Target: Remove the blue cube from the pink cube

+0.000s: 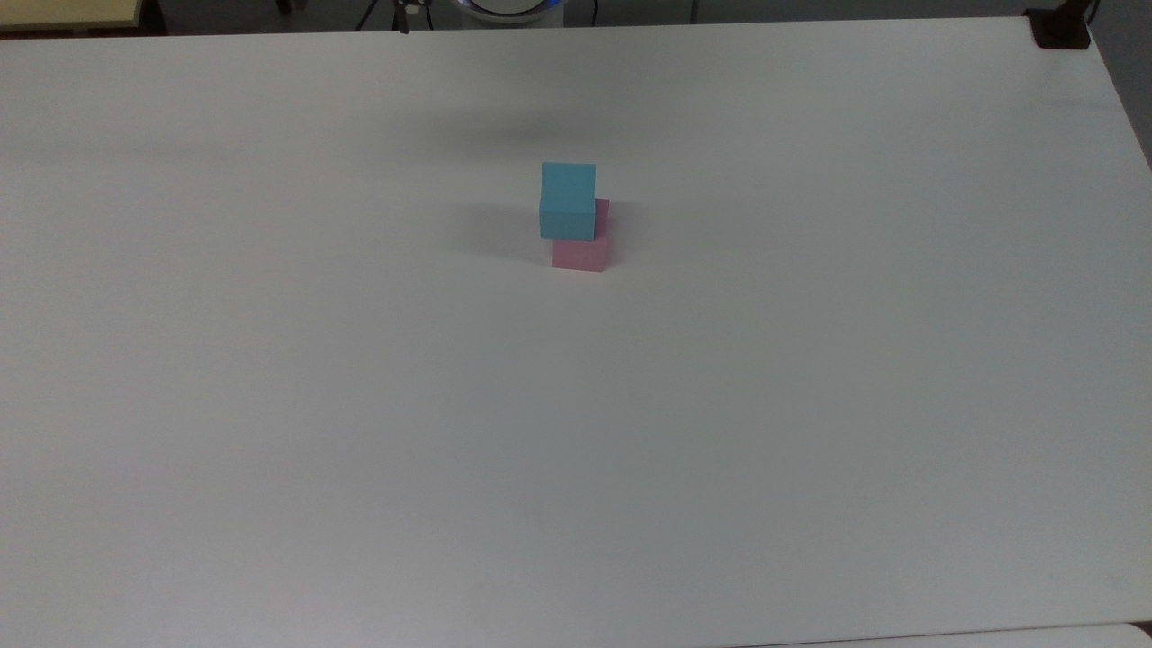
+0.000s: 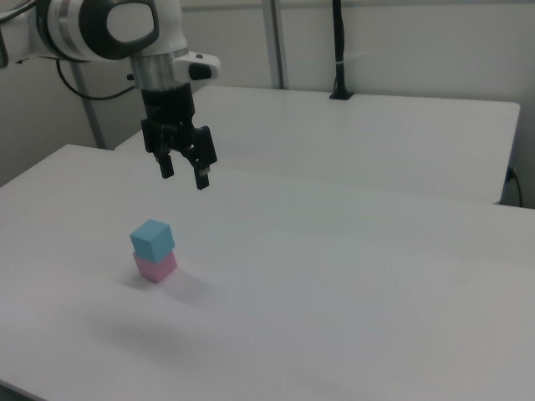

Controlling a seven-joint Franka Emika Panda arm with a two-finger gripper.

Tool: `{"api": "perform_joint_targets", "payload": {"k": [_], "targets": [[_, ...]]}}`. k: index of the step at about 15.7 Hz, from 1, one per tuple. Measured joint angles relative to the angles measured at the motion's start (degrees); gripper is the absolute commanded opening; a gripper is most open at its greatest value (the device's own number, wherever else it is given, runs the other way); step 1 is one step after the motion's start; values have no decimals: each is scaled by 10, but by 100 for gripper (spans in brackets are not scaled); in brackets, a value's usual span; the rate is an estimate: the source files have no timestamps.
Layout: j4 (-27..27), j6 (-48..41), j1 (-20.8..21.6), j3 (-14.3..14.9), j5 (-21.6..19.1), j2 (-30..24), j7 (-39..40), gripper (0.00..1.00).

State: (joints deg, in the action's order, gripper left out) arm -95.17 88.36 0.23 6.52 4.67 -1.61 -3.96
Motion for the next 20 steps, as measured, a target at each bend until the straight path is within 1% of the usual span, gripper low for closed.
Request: {"api": "perform_joint_targets", "payload": {"k": [2, 4, 5, 7, 8, 11, 14, 19, 20], "targets": [[0, 0, 7, -14, -2, 5, 1, 100], [1, 2, 29, -23, -3, 12, 1, 100], [0, 7, 56, -26, -3, 24, 1, 100], [0, 29, 94, -27, -3, 52, -6, 100], [0, 43, 110, -27, -3, 70, -23, 100], [0, 95, 143, -27, 4, 123, -72, 100], [0, 117, 161, -27, 18, 168, -93, 100], [-6, 123, 168, -27, 24, 204, -94, 100], [-9, 123, 169, -27, 26, 208, -94, 97]]}}
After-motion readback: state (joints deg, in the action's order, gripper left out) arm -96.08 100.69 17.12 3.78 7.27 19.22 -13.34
